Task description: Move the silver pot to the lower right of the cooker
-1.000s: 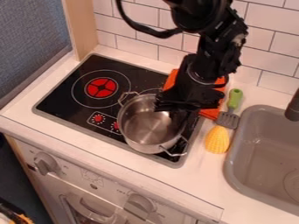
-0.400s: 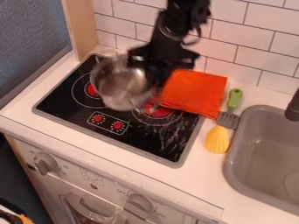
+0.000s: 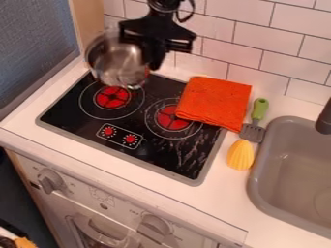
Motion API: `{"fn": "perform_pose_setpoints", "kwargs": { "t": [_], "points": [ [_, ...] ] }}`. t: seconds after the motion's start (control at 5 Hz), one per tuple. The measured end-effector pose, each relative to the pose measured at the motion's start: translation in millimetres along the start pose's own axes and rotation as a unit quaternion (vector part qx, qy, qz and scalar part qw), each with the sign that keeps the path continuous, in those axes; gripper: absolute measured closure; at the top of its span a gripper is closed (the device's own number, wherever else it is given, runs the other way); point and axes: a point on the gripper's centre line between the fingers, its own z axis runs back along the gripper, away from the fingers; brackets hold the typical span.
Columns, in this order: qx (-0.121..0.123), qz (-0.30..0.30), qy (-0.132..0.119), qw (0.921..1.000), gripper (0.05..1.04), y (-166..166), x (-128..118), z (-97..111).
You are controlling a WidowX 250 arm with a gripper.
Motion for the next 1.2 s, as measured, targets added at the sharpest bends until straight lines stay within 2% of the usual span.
{"fn": "perform_pose_setpoints", "kwargs": {
  "t": [0.2, 0.4, 0.6, 0.8, 1.0, 1.2],
  "points": [
    [0.003, -0.062, -0.002, 0.9981, 1.006, 11.5, 11.4, -14.8],
    [0.001, -0.111, -0.026, 0.9935, 1.006, 19.8, 22.6, -31.7],
    [0.001, -0.134, -0.028, 0.9905, 1.006, 23.7, 25.3, -50.2],
    [-0.008, -0.135, -0.034, 0.9902, 1.006, 26.7, 34.4, -64.0],
    [-0.029, -0.133, -0.027, 0.9903, 1.006, 23.0, 37.9, -80.7],
    [-0.039, -0.137, -0.021, 0.9896, 1.006, 18.2, 39.6, -88.7]
  ]
}}
